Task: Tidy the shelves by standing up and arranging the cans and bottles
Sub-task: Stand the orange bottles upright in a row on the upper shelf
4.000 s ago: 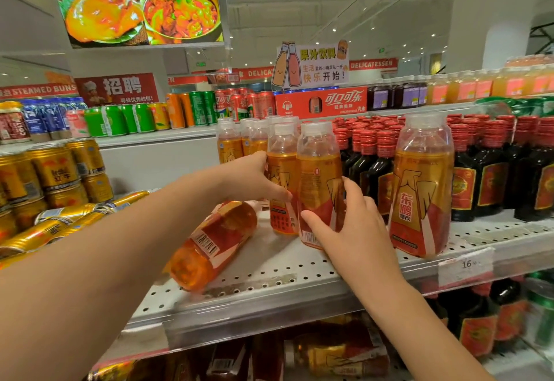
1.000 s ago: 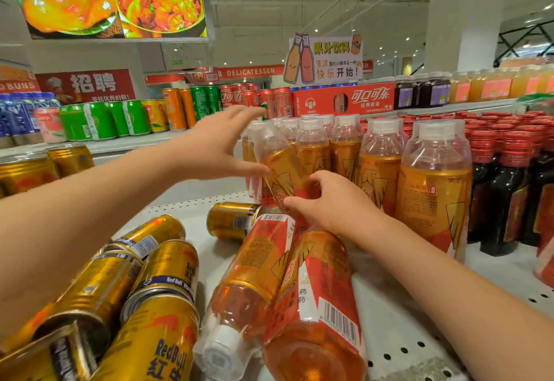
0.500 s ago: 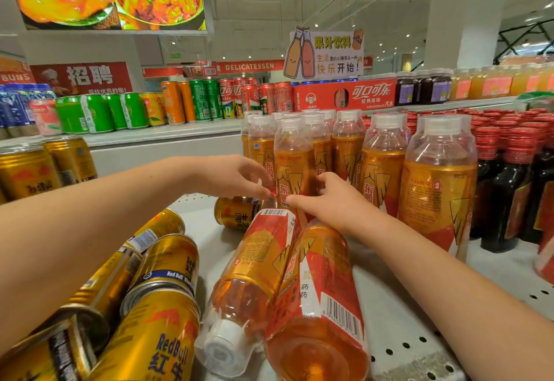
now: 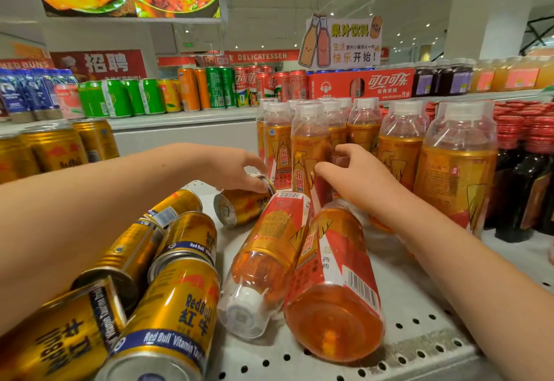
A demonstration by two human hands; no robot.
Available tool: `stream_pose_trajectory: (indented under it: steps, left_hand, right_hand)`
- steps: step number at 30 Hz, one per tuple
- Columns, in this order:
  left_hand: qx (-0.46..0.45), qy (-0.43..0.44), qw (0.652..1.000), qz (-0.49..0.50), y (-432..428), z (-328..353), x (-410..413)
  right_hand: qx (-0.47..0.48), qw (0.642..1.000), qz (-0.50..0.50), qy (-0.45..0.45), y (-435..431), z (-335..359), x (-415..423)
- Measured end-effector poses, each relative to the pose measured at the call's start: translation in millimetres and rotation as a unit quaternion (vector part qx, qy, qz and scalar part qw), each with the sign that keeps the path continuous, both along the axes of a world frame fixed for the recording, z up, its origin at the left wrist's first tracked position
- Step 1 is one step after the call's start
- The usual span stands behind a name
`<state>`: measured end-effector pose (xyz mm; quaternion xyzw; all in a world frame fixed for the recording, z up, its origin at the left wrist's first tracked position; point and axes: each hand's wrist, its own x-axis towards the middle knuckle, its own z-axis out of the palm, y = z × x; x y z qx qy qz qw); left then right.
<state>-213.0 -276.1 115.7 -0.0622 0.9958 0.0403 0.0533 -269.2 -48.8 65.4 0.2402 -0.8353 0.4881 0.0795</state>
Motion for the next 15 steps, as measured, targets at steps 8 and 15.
stream_pose_trajectory:
  steps: [8, 15]
  left_hand:
    - [-0.016, -0.049, 0.999, 0.003, -14, 6, 19]
    - [-0.013, -0.052, 0.998, 0.045, -20, 10, 39]
  right_hand:
    - [0.033, 0.997, -0.003, 0.064, 6, -14, 16]
    - [0.041, 0.994, 0.006, 0.104, 7, -15, 28]
